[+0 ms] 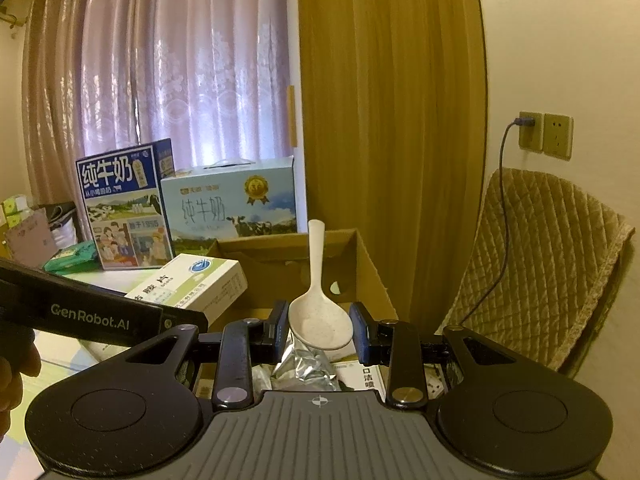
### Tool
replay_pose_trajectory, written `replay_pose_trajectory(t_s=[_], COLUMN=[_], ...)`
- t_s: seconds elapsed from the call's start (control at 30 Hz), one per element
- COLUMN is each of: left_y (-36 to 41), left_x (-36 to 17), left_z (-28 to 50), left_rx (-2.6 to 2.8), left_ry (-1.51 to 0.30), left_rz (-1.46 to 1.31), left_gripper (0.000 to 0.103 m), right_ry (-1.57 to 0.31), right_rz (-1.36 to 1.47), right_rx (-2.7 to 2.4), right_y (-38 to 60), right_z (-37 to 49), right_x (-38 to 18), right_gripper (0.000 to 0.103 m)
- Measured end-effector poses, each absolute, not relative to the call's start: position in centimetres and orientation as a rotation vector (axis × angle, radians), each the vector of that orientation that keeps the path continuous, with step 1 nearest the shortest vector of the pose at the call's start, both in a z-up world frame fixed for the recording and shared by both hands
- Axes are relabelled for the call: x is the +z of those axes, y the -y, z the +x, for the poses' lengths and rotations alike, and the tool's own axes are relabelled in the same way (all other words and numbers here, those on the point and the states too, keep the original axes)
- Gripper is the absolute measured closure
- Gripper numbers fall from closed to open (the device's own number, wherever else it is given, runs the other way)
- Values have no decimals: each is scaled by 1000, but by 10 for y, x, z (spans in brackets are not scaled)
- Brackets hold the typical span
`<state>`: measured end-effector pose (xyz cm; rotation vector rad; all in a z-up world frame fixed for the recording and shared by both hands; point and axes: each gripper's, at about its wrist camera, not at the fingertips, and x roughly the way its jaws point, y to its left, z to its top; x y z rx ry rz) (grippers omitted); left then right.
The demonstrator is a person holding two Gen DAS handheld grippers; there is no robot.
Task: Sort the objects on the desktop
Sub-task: 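Carry the spoon and medicine box with both tools over the cardboard box, then open both tools to drop the medicine box and spoon into the cardboard box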
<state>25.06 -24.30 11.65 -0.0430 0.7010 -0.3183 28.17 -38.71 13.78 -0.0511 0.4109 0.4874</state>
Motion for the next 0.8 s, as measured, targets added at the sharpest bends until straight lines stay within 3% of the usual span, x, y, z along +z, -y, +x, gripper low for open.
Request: replay_pose_trajectory(t_s=[0.8], left_y=[249], left_x=[100], left_z=[270], left_rx=[-319], left_ry=[-735], left_rz=[-73], left_gripper=[33], right_ry=[-428], right_rz=[-46], right_rx=[483], right_y=[386], right_z=[296], right_x=[125], right_gripper=[73])
